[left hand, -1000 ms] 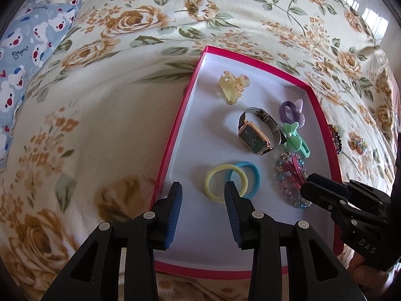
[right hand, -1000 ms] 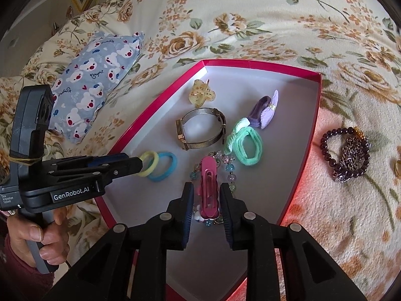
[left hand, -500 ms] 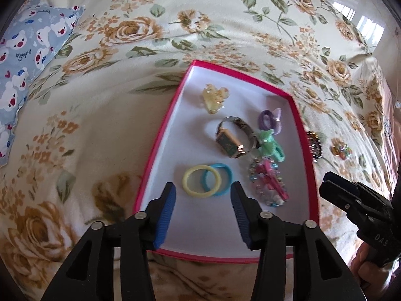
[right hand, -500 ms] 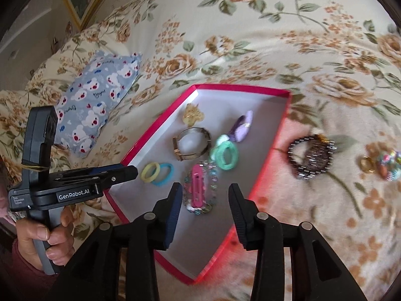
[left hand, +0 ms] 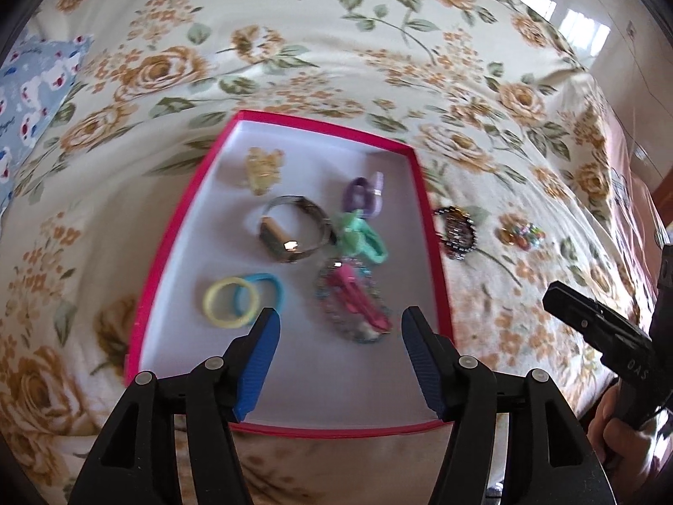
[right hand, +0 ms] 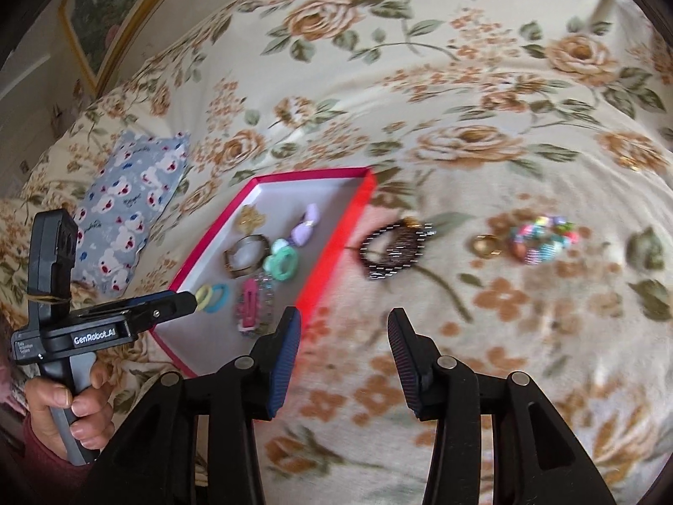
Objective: Organize jewelry
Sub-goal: 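Grasp the black bead bracelet with the left tool while the right tool grasps the pastel beaded bracelet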
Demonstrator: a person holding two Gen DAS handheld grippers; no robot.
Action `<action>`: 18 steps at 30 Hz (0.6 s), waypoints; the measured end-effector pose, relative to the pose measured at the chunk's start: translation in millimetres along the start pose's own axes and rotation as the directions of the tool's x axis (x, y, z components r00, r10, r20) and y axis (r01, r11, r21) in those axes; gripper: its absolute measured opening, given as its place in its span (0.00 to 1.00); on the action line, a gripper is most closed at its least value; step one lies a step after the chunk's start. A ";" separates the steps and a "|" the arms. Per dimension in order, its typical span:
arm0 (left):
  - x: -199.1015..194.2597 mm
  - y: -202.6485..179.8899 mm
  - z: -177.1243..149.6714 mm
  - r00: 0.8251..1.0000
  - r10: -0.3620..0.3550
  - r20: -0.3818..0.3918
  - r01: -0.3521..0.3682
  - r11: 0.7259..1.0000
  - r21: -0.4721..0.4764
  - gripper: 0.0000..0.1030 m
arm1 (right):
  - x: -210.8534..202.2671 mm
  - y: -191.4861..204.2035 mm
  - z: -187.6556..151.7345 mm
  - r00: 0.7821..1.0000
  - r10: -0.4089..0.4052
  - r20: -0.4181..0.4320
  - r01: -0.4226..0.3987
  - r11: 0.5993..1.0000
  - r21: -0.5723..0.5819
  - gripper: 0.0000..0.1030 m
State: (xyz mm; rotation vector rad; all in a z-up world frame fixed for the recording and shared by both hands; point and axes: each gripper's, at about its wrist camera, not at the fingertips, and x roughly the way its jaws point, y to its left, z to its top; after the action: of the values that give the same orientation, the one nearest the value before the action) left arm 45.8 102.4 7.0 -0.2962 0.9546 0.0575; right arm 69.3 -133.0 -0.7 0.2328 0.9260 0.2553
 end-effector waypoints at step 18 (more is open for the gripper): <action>23.6 -70.3 25.4 0.998 -0.060 -0.009 0.061 0.985 0.159 0.58 | -23.0 -60.6 3.4 0.994 -0.110 0.028 0.108 0.991 0.074 0.44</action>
State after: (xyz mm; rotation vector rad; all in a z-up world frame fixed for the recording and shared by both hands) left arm 92.2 40.1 17.4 -0.1774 0.9479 -0.0749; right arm 65.9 -197.8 0.1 0.2516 0.9141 0.1169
